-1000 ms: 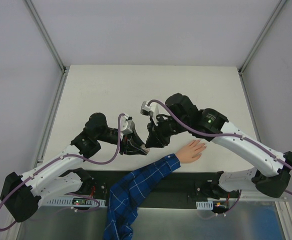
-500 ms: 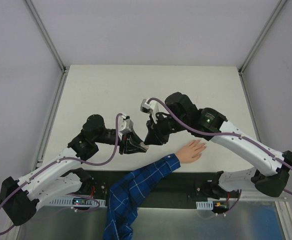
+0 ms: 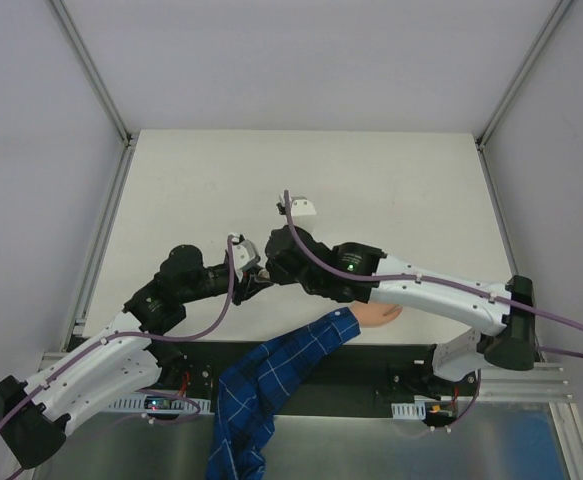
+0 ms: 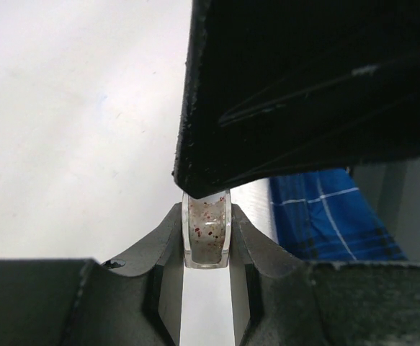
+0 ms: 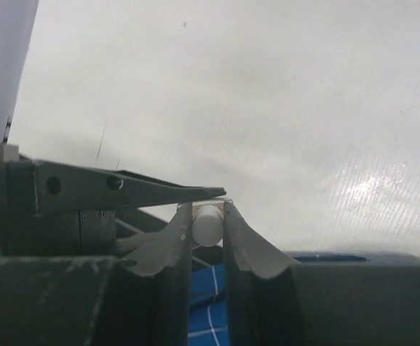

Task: Paint the nails

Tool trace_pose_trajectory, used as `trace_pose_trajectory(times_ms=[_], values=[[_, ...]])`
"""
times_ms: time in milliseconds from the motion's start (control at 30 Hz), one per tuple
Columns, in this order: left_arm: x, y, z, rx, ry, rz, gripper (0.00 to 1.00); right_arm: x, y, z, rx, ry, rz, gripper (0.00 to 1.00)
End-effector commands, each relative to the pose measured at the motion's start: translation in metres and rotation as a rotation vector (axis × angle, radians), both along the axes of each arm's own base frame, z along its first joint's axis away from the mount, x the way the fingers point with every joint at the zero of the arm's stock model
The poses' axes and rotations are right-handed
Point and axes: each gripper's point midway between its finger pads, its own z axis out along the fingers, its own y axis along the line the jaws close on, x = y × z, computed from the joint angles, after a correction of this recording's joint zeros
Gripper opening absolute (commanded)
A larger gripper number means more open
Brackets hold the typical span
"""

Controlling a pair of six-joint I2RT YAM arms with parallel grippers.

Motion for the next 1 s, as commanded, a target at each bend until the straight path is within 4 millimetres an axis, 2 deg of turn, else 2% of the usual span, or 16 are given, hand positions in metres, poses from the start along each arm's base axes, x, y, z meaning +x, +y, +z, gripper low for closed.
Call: trace_pose_trajectory(times_ms=[0,67,133,167,200,233,267,300,500,567,633,733,867,900,967], values=[[0.030,0.002,0.080,-0.172,-0.260,0.114,0.00,-0.014,0.025,-0.007,0.007,0.059,-0.083,0.01],[0.026,-0.002,0.082,-0.176,-0.257,0.081,0.00,-0.013,0.026,0.001,0.027,0.044,-0.075,0.01],[0.021,-0.004,0.082,-0.179,-0.256,0.053,0.00,-0.013,0.019,0.006,0.038,0.043,-0.064,0.07],[0.020,-0.005,0.082,-0.180,-0.253,0.041,0.00,-0.011,0.016,0.007,0.044,0.046,-0.060,0.12],[0.018,-0.006,0.083,-0.183,-0.254,0.032,0.00,-0.013,0.017,0.011,0.063,0.054,-0.040,0.23],[0.016,-0.007,0.082,-0.183,-0.250,0.021,0.00,-0.012,0.011,0.020,0.076,0.037,-0.025,0.30],[0.015,-0.008,0.083,-0.185,-0.248,0.008,0.00,-0.012,0.009,0.021,0.073,0.030,-0.011,0.34],[0.014,-0.009,0.082,-0.184,-0.246,0.003,0.00,-0.015,0.006,0.025,0.074,0.027,0.014,0.44],[0.012,-0.013,0.080,-0.187,-0.207,-0.017,0.00,-0.027,-0.022,0.055,0.104,-0.012,0.113,0.72],[0.010,-0.016,0.079,-0.188,-0.192,-0.036,0.00,-0.031,-0.033,0.068,0.111,-0.051,0.173,0.78],[-0.002,-0.022,0.080,-0.194,-0.177,-0.120,0.00,-0.035,-0.042,0.070,0.093,-0.074,0.247,0.82],[-0.030,-0.032,0.085,-0.233,-0.138,-0.297,0.00,-0.043,-0.055,0.076,0.054,-0.148,0.426,0.87],[-0.071,-0.039,0.090,-0.277,-0.028,-0.553,0.00,-0.067,-0.066,0.076,0.013,-0.269,0.736,0.86],[-0.074,-0.041,0.086,-0.269,0.017,-0.592,0.00,-0.068,-0.069,0.076,-0.011,-0.317,0.798,0.85],[-0.088,-0.040,0.089,-0.264,0.084,-0.688,0.00,-0.073,-0.073,0.073,-0.021,-0.324,0.861,0.81]])
